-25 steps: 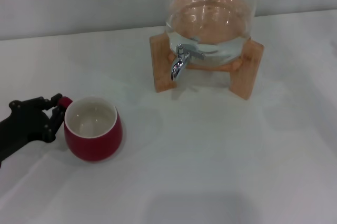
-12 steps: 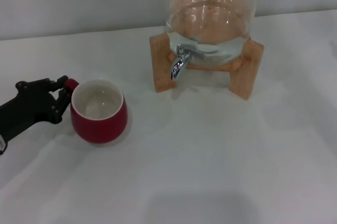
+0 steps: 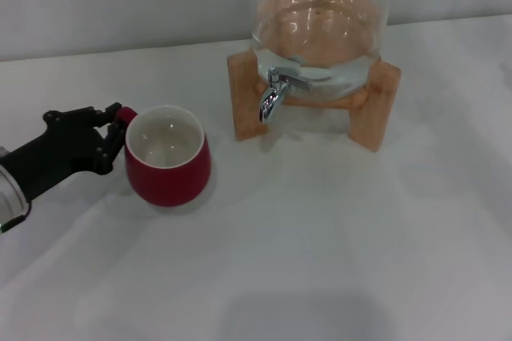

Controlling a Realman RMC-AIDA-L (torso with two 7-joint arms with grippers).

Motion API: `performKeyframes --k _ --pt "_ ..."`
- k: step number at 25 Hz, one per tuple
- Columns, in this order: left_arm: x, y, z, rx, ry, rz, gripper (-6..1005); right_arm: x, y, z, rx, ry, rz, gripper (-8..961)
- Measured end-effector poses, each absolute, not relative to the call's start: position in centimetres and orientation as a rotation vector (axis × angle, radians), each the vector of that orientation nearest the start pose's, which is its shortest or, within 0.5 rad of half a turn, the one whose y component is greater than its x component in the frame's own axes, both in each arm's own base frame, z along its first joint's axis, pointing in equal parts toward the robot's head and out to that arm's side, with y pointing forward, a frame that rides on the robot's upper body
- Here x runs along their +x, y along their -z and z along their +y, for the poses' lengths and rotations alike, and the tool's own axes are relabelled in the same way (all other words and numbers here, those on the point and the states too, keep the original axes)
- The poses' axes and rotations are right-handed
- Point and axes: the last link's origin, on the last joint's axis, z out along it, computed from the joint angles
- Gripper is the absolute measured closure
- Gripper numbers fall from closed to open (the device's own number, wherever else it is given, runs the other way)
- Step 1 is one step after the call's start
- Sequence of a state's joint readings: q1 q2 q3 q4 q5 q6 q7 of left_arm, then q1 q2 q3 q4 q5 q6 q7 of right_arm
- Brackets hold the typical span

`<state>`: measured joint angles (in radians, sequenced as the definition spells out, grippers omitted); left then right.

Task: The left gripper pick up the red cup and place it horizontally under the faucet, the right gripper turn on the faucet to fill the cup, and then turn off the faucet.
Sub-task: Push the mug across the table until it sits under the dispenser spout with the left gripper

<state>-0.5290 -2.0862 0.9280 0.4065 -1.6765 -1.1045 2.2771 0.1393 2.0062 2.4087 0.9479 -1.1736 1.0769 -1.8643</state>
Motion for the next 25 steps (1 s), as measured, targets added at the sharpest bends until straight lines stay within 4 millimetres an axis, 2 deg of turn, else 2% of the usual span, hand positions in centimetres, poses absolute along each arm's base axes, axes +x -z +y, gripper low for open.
performKeyframes --k 15,25 --pt "-25.7 5.0 37.2 -2.415 0.656 -0.4 849 35.0 -17.9 31.0 -1.642 -0.795 0.583 322" --pt "-25.9 6.0 36.9 -2.451 0.619 -0.434 849 34.8 -17.8 31.0 -1.652 -0.797 0.571 322"
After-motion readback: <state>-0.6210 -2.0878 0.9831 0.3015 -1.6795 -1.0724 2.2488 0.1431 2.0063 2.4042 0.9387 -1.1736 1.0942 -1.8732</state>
